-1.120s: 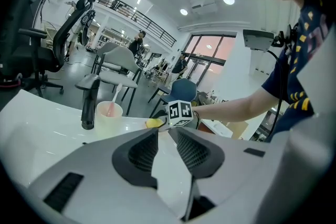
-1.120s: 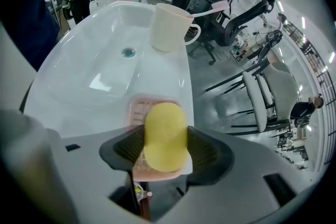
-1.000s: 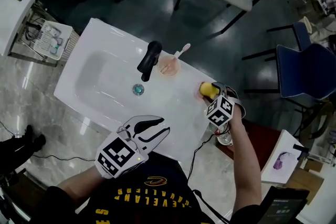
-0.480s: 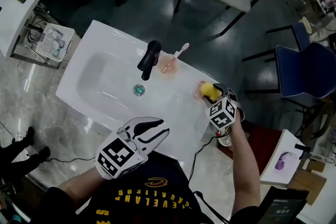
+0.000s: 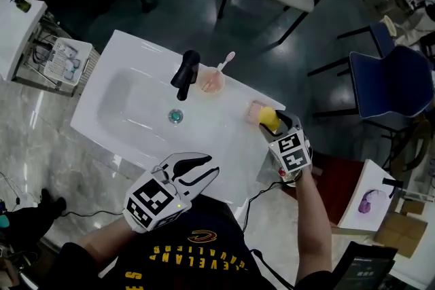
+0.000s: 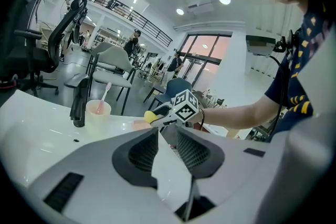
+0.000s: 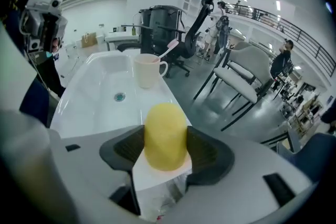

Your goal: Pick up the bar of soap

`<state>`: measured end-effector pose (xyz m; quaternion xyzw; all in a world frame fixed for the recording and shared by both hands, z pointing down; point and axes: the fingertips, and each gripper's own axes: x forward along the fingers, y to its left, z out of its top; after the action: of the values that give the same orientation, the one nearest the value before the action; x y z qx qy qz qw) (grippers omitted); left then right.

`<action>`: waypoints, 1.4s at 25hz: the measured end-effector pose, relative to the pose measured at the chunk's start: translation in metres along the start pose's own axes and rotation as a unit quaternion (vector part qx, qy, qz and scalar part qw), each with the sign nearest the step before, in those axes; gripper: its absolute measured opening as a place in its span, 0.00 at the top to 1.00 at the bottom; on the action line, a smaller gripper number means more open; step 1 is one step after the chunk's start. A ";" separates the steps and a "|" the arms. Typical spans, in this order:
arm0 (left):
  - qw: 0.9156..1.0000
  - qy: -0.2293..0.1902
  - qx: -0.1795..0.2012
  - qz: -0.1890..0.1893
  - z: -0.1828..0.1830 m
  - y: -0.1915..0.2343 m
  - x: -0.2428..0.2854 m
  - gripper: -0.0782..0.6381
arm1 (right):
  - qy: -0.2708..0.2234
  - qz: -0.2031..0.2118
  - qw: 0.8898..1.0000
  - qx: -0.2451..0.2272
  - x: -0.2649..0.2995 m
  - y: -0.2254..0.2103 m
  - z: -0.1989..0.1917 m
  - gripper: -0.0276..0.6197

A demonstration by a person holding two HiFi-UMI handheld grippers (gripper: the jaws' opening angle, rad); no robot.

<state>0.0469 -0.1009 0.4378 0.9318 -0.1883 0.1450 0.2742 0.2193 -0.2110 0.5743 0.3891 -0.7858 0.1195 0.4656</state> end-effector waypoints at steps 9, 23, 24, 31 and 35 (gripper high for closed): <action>1.000 0.000 0.007 -0.015 0.002 -0.018 0.000 0.73 | -0.097 0.038 0.976 0.192 -0.047 0.022 0.015 0.55; 0.998 -0.001 0.039 -0.045 0.016 -0.043 0.010 0.73 | -0.310 0.102 0.826 0.459 -0.137 0.078 0.043 0.55; 0.998 -0.002 0.040 -0.048 0.018 -0.046 0.012 0.73 | -0.318 0.102 0.823 0.460 -0.144 0.080 0.046 0.55; 0.996 -0.013 0.042 -0.074 0.031 -0.062 0.020 0.73 | -0.345 0.105 0.813 0.458 -0.175 0.099 0.062 0.55; 0.996 -0.017 0.028 -0.078 0.034 -0.061 0.019 0.73 | -0.344 0.109 0.815 0.453 -0.180 0.109 0.066 0.55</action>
<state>0.0960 -0.0783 0.3894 0.9534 -0.1157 0.1124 0.2550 0.1459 -0.0845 0.4096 0.4833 -0.7891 0.3706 -0.0799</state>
